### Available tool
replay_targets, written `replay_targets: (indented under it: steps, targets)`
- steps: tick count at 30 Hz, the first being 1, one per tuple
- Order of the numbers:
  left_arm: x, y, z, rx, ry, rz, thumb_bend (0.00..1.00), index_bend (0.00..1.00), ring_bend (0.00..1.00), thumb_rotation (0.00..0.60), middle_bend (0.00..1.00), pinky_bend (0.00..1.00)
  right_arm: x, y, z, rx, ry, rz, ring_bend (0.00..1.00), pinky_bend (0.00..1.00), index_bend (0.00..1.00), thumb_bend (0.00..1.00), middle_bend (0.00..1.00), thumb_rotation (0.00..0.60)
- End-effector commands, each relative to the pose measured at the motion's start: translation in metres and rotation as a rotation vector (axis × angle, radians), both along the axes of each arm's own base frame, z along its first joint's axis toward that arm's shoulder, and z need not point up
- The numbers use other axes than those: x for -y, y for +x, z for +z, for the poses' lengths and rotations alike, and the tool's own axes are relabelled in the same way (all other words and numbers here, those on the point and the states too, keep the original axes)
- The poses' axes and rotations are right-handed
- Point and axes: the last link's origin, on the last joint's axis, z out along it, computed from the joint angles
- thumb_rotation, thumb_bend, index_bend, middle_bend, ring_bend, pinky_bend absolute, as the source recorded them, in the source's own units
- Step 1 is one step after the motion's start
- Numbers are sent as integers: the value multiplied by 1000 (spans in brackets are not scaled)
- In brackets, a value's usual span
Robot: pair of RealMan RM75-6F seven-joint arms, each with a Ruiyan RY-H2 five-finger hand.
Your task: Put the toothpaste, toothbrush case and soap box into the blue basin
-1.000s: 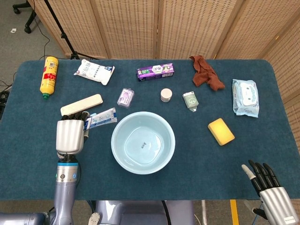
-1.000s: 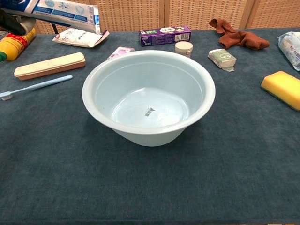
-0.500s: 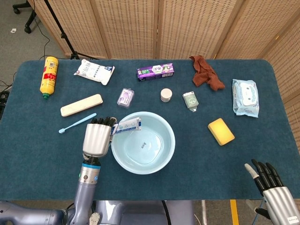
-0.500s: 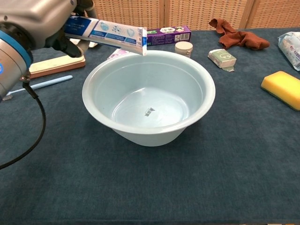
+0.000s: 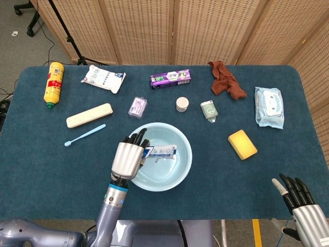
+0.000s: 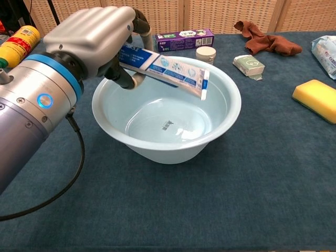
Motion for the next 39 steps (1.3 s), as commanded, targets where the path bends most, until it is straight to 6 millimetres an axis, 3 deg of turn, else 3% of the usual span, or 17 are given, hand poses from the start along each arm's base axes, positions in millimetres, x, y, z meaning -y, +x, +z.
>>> replay_targets:
  steps: [1,3,9,17,27,39]
  targets:
    - [3,0,-1,19,-78,21,269,135,5,600,0,258,0,0,0,2,-3,-1,0,0,0,131,0,600]
    - [3,-2,-1,14,-94,22,249,24,0,600,0,181,0,0,1,2,-4,0,0,0,0,131,0,600]
    - [2,-9,5,-25,-140,35,218,0,0,600,0,99,0,0,-1,-3,-2,4,0,0,0,131,0,600]
    - [-4,-21,14,-54,-141,67,218,0,0,600,0,98,0,0,-2,-7,0,3,0,0,0,131,0,600]
    - [-8,-42,40,-81,-123,111,224,0,0,600,0,98,-1,1,-4,-15,2,4,0,0,0,131,0,600]
    - [-25,-82,73,-106,-100,224,243,0,0,600,0,98,-2,2,-9,-32,14,8,0,0,0,131,0,600]
